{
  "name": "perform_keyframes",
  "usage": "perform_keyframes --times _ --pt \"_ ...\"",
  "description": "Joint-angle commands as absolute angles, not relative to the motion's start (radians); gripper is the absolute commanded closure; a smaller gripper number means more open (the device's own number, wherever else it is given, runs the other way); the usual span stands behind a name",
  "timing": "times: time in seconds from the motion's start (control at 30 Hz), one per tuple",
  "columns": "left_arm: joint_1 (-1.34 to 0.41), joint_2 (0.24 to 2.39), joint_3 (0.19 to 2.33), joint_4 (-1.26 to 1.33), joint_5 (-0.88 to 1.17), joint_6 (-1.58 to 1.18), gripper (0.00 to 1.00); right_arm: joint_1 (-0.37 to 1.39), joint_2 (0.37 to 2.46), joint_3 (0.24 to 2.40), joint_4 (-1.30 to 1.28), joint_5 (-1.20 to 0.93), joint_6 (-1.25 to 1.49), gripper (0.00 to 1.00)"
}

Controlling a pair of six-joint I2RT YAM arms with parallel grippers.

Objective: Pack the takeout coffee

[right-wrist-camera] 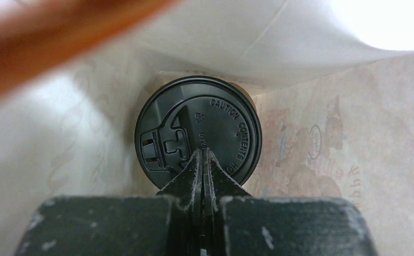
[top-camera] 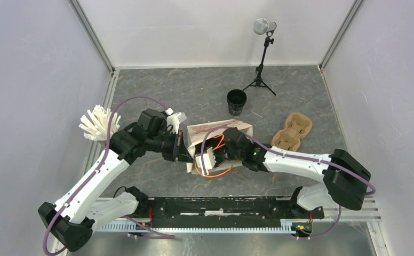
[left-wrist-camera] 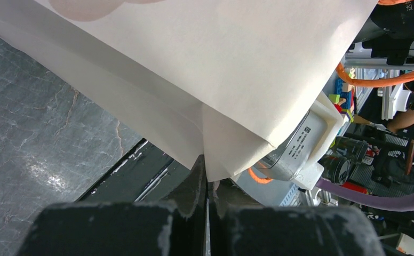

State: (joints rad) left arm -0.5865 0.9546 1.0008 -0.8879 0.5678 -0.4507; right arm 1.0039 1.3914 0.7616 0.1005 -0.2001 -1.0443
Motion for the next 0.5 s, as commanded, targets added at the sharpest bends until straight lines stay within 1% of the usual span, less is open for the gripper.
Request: perform_keyframes --times 0.0,0.47 --pt "-0.591 0.937 1.018 -0.876 0.589 -0.423 0.98 1.001 1.421 0.808 0.153 -0.226 -1.034 1.0" --pt "-0.591 0.934 1.014 -0.876 0.591 -0.428 0.98 1.0 1.444 0.784 0.232 -0.164 -0.988 1.0"
